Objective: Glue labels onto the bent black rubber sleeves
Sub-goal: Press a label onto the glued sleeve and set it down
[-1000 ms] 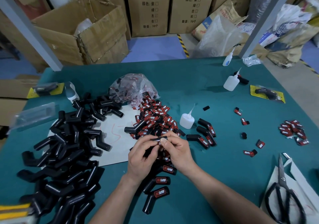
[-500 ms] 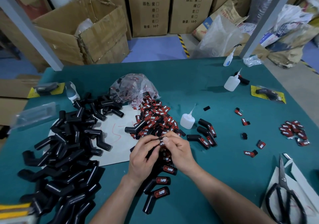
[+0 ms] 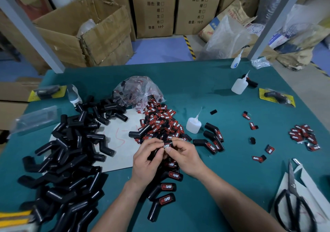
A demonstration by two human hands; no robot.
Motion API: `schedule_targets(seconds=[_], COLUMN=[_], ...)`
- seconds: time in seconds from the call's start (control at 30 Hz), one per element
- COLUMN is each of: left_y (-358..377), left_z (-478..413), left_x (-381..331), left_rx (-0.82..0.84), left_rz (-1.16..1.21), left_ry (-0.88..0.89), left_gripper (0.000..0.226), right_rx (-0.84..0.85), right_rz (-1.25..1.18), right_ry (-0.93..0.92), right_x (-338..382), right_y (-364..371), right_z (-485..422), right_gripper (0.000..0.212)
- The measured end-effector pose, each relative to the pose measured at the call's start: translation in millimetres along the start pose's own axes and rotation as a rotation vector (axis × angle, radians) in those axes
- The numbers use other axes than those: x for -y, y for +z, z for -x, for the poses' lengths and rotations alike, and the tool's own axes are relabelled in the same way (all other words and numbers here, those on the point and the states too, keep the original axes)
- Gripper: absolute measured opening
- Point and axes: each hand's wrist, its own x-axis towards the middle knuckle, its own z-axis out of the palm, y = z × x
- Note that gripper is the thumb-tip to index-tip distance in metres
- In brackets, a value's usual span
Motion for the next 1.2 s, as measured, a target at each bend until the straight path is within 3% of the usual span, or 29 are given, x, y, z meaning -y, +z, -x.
schedule_targets(seconds=[0.27, 0.57, 0.77, 1.1, 1.2], left_y=[0.5, 0.3, 2.7, 4.0, 3.0], left_z=[0.6, 0.0, 2.0, 6.6, 6.7], left_x=[2.4, 3.3, 4.6, 3.6, 4.0], left_rx=[-0.049, -0.075, -0.062, -0.068, -0.051], left_rz=[0.032, 0.054, 0.018, 0.152, 0.102], left_ry=[-0.055, -0.097, -0.083, -0.144, -0.073], left_gripper=[0.016, 0.022, 0.015, 0.037, 0.026], right_rx=[0.064, -0.066, -0.108, -0.165, -0.169], right_rz=[0.026, -0.055, -0.061, -0.113, -0.133], right_ry=[-0.038, 0.059, 0.082, 0.114, 0.093], right_x=[1.9, 8.7, 9.8, 5.5, 4.9], right_y=[-4.7, -1.5, 1.4, 5.8, 5.0], right_z=[-2.6, -0.4, 0.6, -0.7, -0.1], right_gripper=[0.037, 0.004, 0.021, 0.014, 0.015])
